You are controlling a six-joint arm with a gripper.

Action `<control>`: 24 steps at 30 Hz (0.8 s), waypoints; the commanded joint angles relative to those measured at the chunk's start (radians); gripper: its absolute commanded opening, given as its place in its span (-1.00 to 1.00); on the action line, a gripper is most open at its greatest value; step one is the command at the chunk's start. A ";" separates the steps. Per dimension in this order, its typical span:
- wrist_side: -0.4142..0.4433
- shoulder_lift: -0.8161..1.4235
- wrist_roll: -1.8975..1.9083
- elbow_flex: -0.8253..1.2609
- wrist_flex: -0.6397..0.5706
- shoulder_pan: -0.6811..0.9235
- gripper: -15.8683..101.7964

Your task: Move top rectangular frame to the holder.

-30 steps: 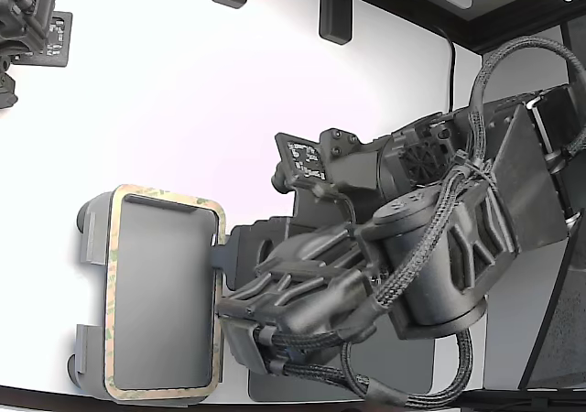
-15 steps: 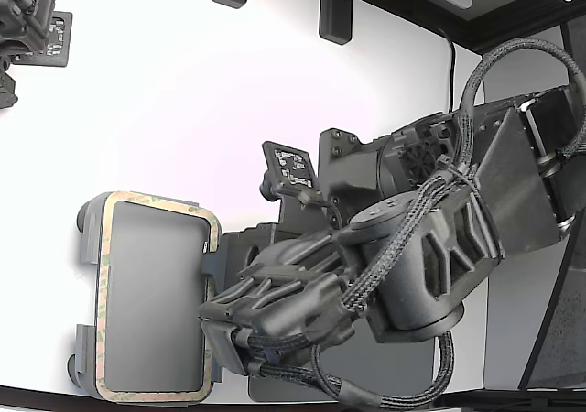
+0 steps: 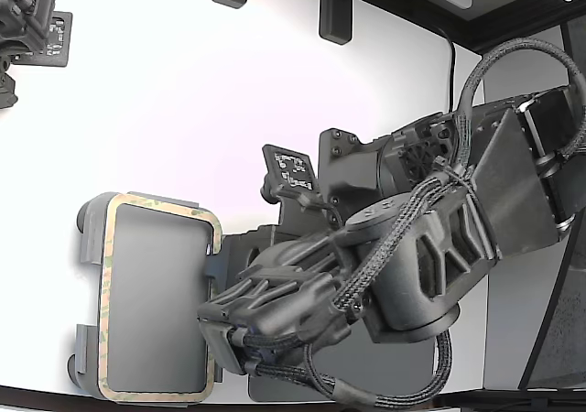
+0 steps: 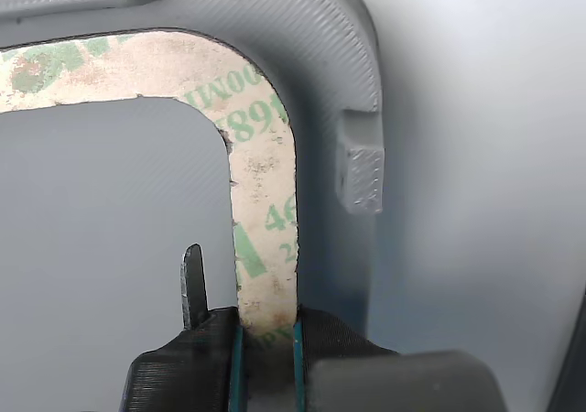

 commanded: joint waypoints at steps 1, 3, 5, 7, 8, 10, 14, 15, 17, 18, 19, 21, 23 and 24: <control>-0.005 0.020 0.003 -0.015 0.000 -0.015 -0.91; -0.006 0.021 0.003 -0.012 0.000 -0.015 -0.91; -0.008 0.020 0.003 -0.009 -0.003 -0.015 -0.91; -0.008 0.020 0.003 -0.006 -0.006 -0.015 -0.91; -0.008 0.018 0.003 -0.006 -0.008 -0.015 -0.91; -0.009 0.018 0.003 -0.006 -0.008 -0.015 -0.91; -0.011 0.009 0.005 -0.012 -0.009 -0.015 -0.91; -0.012 0.008 0.006 -0.012 -0.011 -0.015 -0.91; -0.014 0.008 0.006 -0.008 -0.014 -0.015 -0.91; -0.014 0.008 0.008 -0.008 -0.014 -0.015 -0.91; -0.015 0.008 0.008 -0.008 -0.014 -0.015 -0.91; -0.015 0.009 0.008 -0.005 -0.012 -0.015 -0.90; -0.018 0.014 0.008 -0.002 -0.011 -0.015 -0.89; -0.020 0.014 0.008 -0.002 -0.009 -0.015 -0.87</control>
